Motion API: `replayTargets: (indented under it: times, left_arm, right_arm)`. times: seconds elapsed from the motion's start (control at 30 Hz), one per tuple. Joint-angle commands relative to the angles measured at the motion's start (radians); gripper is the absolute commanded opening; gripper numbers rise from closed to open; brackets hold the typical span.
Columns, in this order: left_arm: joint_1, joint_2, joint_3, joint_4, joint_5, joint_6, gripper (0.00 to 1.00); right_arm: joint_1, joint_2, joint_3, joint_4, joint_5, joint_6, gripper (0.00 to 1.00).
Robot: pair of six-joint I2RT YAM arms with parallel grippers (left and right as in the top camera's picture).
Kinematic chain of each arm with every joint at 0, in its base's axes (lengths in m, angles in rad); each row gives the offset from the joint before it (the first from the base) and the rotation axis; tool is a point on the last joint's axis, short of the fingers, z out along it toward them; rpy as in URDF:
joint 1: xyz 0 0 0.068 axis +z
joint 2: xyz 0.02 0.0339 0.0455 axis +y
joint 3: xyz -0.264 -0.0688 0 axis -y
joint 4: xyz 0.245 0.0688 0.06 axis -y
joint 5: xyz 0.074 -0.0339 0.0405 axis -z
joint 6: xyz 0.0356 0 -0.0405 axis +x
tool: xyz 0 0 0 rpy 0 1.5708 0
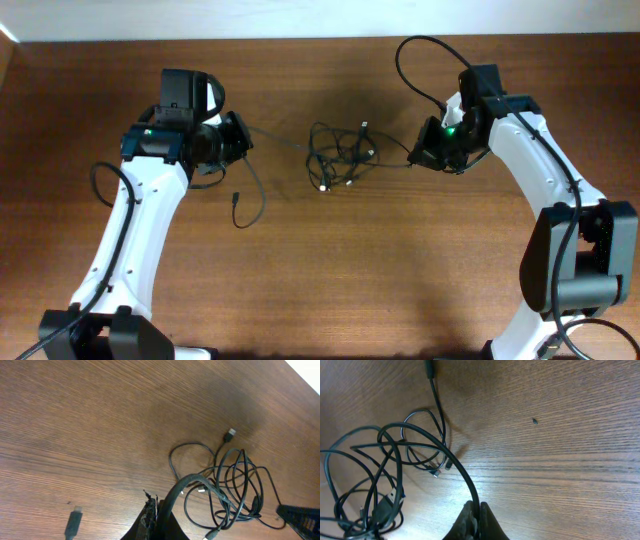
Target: Untangle cables
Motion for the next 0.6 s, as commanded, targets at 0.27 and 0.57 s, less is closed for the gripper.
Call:
replayTargets:
  times: [0.27, 0.57]
  left_arm:
    - [-0.018, 0.044, 0.006, -0.014, -0.079, 0.016, 0.45]
    - [-0.105, 0.128, 0.006, 0.019, -0.080, 0.016, 0.52]
  right_arm:
    - [-0.003, 0.008, -0.003, 0.013, -0.105, -0.060, 0.04]
    - [0.018, 0.008, -0.003, 0.037, -0.216, -0.151, 0.46]
